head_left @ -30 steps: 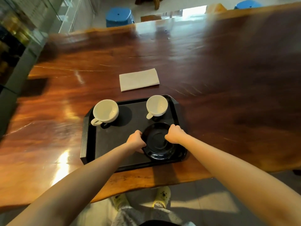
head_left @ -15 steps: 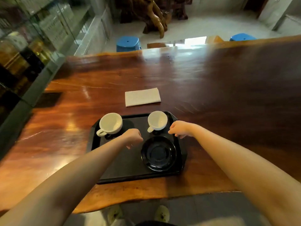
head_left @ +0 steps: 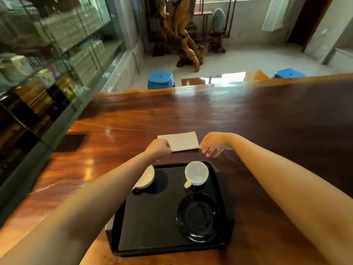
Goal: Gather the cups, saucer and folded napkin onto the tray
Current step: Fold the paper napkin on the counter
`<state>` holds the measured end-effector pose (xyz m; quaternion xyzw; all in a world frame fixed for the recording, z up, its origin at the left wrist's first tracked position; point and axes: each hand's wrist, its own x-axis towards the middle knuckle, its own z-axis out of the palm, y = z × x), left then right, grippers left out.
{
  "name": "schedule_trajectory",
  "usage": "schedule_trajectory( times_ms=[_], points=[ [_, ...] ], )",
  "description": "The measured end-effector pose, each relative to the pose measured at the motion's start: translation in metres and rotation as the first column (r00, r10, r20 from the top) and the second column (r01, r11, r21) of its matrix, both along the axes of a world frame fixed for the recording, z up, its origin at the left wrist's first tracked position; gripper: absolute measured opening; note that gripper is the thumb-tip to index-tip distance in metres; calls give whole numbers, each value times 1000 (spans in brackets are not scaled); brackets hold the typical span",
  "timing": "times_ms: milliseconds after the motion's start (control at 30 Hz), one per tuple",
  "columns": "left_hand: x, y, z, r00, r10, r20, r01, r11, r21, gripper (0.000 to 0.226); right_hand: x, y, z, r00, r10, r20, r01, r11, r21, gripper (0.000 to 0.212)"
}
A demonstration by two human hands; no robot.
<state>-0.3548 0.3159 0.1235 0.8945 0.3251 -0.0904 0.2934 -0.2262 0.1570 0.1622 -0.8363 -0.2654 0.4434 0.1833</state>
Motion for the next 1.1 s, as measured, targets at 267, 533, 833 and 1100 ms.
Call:
schedule_trajectory(
  times_ms=[267,533,833,1100],
  points=[
    [59,65,-20,990,33,137,-26,998,-50,29,54,64,-16,995,-29,92,28,999,18,34],
    [88,106,-84,961,140,240,-126,989,-74,35,80,116,-80,946,59,320,-50,998,-35,43],
    [105,122,-179,960,-251,-125,273,940,206,52,66,174,-204,705,402,584,-407,904,-131,57],
    [93,128,-218,954,-258,-153,294,907,302,67,89,161,-253,613,371,698,-438,894,-91,65]
  ],
)
